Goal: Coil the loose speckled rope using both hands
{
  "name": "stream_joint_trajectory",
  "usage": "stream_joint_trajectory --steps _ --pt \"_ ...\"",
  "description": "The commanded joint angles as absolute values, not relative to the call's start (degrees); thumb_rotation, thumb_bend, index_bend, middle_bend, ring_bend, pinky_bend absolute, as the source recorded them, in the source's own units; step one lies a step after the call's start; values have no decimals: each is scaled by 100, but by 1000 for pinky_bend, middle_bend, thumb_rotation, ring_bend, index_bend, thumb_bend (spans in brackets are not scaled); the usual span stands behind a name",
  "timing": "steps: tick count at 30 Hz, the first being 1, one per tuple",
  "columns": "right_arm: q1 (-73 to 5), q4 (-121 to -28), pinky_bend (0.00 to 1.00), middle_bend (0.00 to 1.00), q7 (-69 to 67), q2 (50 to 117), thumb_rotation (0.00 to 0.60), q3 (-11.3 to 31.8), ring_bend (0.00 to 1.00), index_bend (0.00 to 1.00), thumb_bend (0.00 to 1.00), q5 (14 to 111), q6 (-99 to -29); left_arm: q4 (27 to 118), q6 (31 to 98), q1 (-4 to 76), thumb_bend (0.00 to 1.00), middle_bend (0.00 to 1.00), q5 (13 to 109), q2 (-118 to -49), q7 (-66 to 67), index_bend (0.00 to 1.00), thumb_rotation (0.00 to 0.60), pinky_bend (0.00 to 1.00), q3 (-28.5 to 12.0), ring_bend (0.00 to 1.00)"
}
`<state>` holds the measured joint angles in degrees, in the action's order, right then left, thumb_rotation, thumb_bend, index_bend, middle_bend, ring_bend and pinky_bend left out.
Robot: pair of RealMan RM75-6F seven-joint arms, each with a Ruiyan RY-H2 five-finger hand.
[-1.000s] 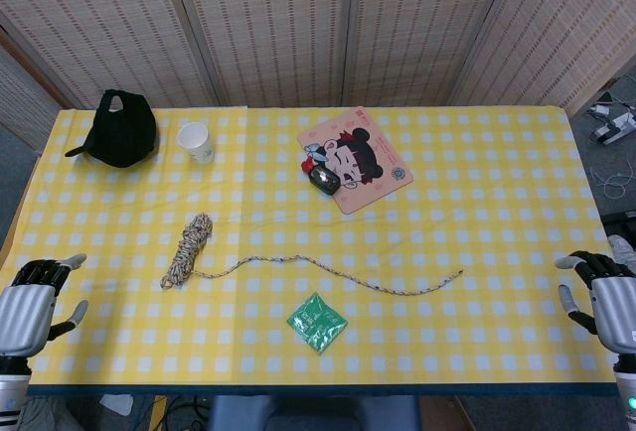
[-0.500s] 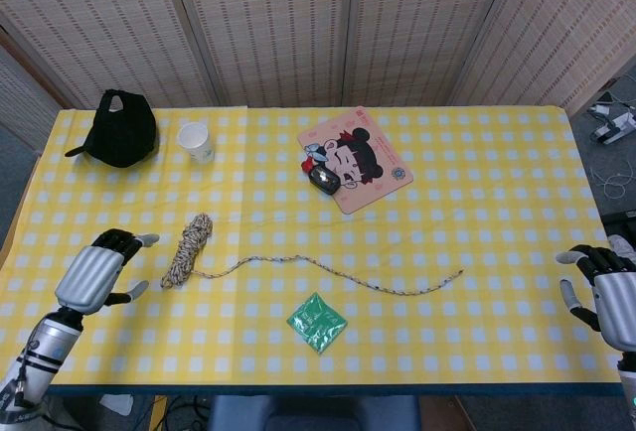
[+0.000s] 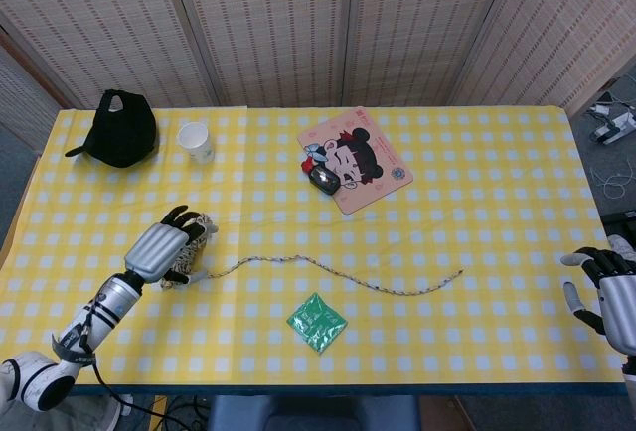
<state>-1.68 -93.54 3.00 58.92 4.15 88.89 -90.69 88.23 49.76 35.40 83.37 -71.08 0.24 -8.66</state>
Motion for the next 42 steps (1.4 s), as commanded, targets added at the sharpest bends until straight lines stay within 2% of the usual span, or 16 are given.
stream_joint_trajectory --steps 1,4,8,21,26,28,35,42 --pt "-145 -9337 451 365 281 5887 600 412 312 382 374 8874 -9091 8554 4614 3839 266 305 8008 -7378 226 248 374 0 -930 87" --pt "-119 -9319 451 365 258 5887 600 411 312 382 375 8850 -9110 8358 4370 4022 265 305 7733 -7522 502 244 346 0 -953 69" --pt "-79 -9284 451 365 217 5889 600 401 312 382 381 8831 -9140 8109 4007 4262 262 305 7171 -7699 886 242 275 0 -975 63" --pt "10 -9206 451 365 111 5904 600 405 312 382 386 8786 -9219 7526 3739 4572 255 305 5989 -7927 1691 267 227 0 -789 62" --pt "6 -9196 451 365 93 5914 600 408 312 382 387 8785 -9198 7565 3708 4605 247 317 5353 -7762 2059 295 142 0 -628 65" --pt "0 -9199 451 365 92 5921 600 412 312 382 387 8798 -9198 7631 3727 4612 246 330 5149 -7664 2182 307 125 0 -559 69" --pt "-42 -9221 451 365 114 5936 600 430 312 382 388 8826 -9158 8030 4034 4485 244 400 4660 -7223 2511 368 107 0 -260 122" --pt "-69 -9282 451 365 179 5944 600 438 312 382 388 8879 -9159 8497 4092 4378 240 414 4248 -6762 2620 380 98 0 36 141"
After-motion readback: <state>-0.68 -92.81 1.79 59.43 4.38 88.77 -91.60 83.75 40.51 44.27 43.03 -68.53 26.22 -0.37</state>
